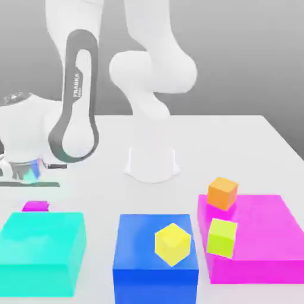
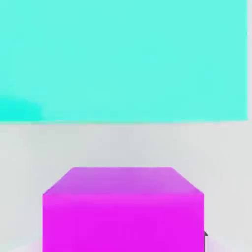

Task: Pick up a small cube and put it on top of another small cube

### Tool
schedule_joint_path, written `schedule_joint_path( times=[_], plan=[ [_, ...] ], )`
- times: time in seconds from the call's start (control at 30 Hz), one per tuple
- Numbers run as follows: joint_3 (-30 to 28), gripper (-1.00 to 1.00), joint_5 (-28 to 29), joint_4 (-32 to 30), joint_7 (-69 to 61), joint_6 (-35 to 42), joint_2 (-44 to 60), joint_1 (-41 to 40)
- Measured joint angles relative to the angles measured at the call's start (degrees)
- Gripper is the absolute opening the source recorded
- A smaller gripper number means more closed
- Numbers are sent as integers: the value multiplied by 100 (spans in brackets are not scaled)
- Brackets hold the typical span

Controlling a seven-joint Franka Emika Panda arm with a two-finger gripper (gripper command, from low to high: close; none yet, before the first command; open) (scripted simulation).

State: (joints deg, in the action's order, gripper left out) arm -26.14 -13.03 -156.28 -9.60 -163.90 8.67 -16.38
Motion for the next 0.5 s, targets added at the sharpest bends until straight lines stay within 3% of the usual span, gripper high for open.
schedule_joint_path(
  times=[0.07,0.2,0.5],
  plan=[
    [-175,-100,472,-74,352,206,-304,69],
    [-327,-100,1222,401,852,728,-602,167],
    [704,-100,1552,1287,1529,2342,-1312,2249]
  ],
)
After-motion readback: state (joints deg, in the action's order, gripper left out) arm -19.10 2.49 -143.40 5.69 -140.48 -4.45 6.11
